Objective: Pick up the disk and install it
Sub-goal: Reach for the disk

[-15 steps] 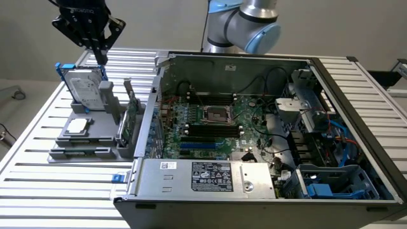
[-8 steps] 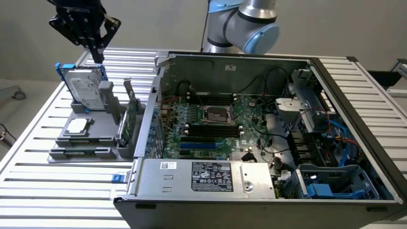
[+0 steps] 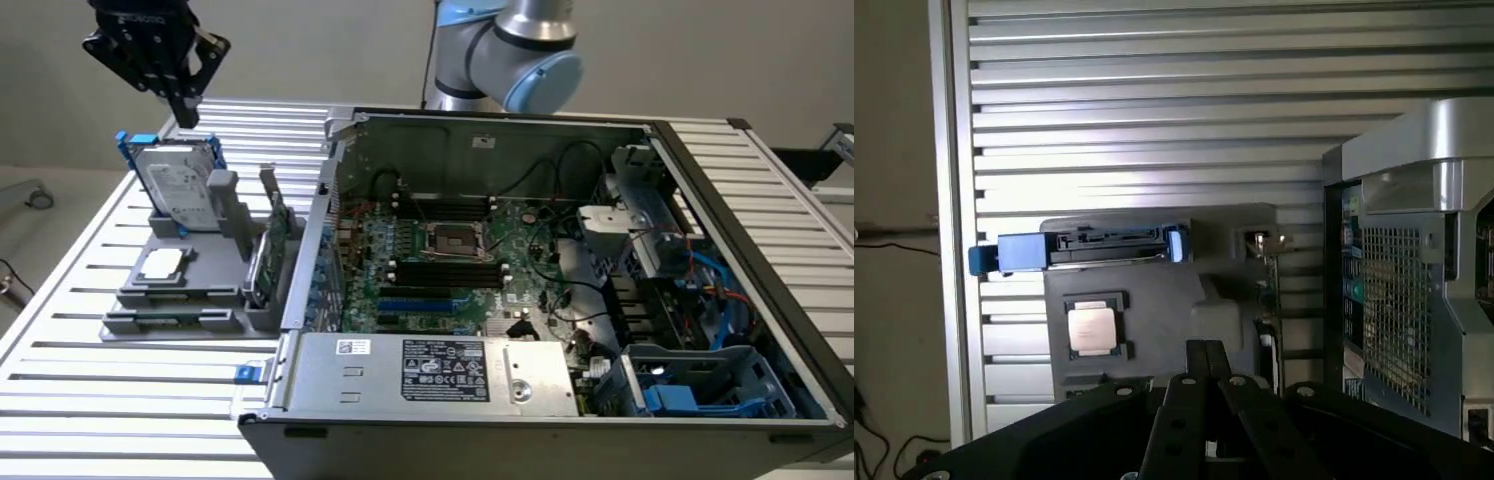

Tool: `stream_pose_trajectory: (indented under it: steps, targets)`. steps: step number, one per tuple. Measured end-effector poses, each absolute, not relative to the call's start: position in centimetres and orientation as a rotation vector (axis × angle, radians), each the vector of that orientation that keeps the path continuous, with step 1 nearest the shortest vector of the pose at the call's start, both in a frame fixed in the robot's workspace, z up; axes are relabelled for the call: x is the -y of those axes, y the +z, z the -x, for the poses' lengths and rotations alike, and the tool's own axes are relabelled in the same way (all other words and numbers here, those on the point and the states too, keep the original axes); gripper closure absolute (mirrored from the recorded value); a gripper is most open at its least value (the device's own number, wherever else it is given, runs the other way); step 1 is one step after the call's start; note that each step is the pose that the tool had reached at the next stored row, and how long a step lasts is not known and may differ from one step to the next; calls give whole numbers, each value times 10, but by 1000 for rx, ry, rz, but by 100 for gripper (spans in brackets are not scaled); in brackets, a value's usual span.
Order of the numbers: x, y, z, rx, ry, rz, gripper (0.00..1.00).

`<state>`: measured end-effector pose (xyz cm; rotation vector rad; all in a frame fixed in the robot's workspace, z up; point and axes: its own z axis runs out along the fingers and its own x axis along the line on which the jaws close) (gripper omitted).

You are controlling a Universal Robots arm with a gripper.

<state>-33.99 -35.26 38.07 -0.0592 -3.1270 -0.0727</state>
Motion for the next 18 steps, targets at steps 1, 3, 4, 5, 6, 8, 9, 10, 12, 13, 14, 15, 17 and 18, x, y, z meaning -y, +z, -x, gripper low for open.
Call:
stream_pose_trajectory:
  steps: [1,3,4,5,6,8,9,10,12,13,14,15,17,18]
  targets:
    - [350,380,344,3127,-72,59,89]
    - [346,379,353,3127,-72,58,89]
    - [344,379,357,3128,-72,58,89]
    - [342,378,362,3128,-72,58,89]
    - [340,377,366,3128,-72,57,89]
    - [336,376,374,3129,-72,56,89]
    - [334,376,378,3129,-72,55,89]
    - [332,375,382,3129,-72,55,89]
    - [328,374,389,3129,-72,53,89]
    - [326,374,392,3130,-72,51,89]
    - [324,373,395,3130,-72,50,89]
    - [323,373,398,3130,-72,48,89]
    - [319,372,404,3130,-72,44,89]
    - [317,371,406,3130,-72,41,89]
